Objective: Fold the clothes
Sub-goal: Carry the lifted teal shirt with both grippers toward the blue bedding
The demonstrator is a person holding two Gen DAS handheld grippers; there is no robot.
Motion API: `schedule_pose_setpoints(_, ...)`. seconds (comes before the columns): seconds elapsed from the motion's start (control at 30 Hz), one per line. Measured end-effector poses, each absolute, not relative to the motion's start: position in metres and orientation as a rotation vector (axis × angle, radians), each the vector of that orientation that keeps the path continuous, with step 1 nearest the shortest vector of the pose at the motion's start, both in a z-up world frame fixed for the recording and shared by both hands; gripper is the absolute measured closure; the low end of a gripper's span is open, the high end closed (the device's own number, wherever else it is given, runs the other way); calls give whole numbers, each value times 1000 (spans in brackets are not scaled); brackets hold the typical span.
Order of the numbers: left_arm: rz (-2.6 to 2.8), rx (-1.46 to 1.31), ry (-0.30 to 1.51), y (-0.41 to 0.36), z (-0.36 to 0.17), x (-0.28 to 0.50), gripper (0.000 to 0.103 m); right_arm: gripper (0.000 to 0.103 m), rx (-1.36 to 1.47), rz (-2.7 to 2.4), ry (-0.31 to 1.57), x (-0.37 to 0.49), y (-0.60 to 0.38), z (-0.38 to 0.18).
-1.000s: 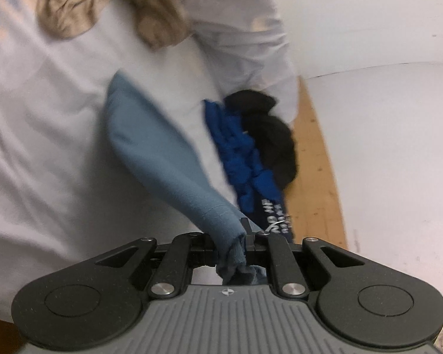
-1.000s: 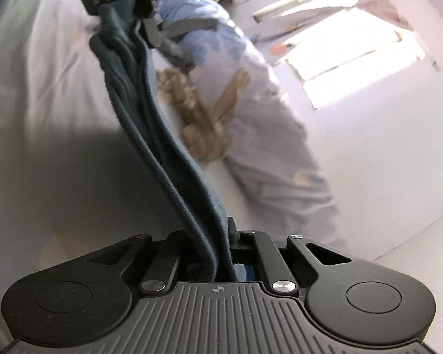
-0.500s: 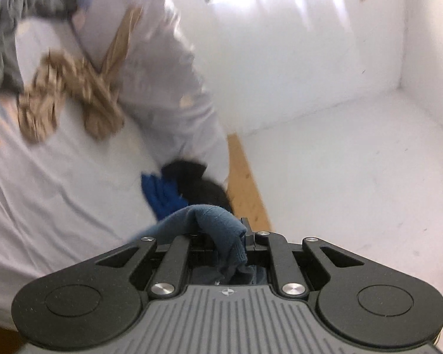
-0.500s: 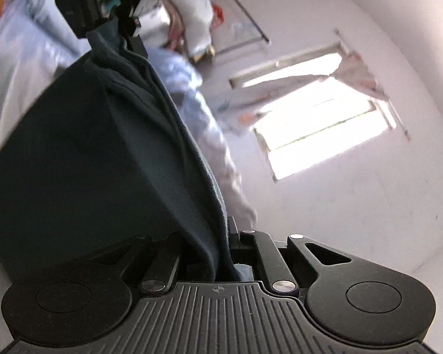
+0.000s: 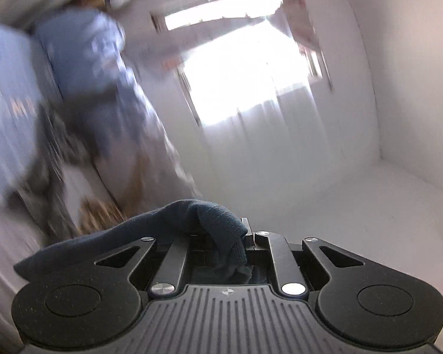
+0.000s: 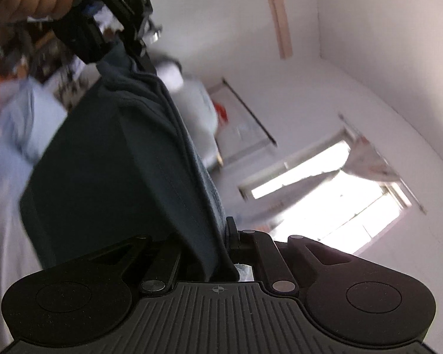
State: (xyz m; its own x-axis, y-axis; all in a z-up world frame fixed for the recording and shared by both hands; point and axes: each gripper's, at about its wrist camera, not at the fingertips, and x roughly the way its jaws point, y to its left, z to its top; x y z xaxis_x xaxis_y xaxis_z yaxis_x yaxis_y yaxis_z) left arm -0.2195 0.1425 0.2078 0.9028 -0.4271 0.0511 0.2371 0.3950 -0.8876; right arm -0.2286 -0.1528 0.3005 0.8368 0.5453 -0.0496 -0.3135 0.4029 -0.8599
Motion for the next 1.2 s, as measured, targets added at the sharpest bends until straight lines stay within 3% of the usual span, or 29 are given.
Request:
schedule_pose_setpoints(0.4, -77, -1002, 63, 283, 248, -265, 88, 95, -772, 859, -288, -212, 4, 310)
schedule_pose_setpoints(0.7, 120, -1004, 71, 360, 239, -254, 88, 95, -681, 1048, -203, -161, 100, 292)
schedule_pose_setpoints(0.93, 200, -1037, 184, 412, 195, -183, 88, 95, -608, 1105, 17, -72, 165, 264)
schedule_pose_setpoints(1.2, 240, -998, 354, 443, 141, -63, 88, 95, -470, 1084, 311, 42, 186, 190)
